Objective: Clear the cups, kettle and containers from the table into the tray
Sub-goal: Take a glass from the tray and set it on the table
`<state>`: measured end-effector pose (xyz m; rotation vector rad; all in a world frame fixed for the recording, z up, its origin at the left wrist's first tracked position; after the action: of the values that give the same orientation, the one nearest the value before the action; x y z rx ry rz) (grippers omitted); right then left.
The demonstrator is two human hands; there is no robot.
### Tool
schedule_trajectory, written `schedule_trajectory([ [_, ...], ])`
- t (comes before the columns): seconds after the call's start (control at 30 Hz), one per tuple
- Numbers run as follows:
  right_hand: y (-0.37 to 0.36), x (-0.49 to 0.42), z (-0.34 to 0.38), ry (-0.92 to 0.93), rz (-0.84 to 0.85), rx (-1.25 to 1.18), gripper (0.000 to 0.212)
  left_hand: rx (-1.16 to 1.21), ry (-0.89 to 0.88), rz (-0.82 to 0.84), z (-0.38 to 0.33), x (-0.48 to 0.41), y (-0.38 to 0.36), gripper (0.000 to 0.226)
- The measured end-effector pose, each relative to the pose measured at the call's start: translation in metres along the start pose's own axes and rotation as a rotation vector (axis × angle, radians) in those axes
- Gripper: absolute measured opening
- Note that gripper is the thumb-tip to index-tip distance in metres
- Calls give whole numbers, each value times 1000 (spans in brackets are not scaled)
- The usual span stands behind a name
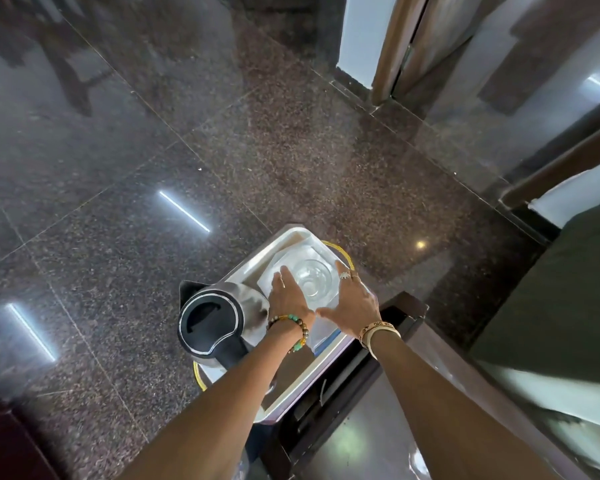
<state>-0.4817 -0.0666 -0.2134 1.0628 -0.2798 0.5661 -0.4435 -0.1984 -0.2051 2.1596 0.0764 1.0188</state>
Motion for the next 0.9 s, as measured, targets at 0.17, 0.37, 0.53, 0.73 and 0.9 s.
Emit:
schedule_trajectory([
  [0.17,-16,-24,4,3,42,-167,113,53,18,-11,4,-19,-10,104],
  [0.37,-23,-27,10,-18,-57,-213,91,120,43,-117,-1,-24,-12,67],
  [0.53,-20,3,6,-72,-95,-225,87,48,-35,-98,-2,-1,-8,56],
  [0.73,12,71,-1,-148,-200,-293,86,-16,-180,-34,-34,64,4,51],
  [0.9,44,146,-6,-193,-304,-347,83,-94,-305,-25,-62,133,6,42],
])
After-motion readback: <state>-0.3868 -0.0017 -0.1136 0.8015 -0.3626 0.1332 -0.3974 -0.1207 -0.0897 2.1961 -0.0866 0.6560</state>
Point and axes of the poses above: each hand's wrist, its own x-axis away from the middle knuckle, its own y-axis out of the back of the hand, z = x × y, the point moved 2 cm from there along -x, towards the middle knuckle, and after that the axes turned 1 degree about y, right-handed, at the moved point
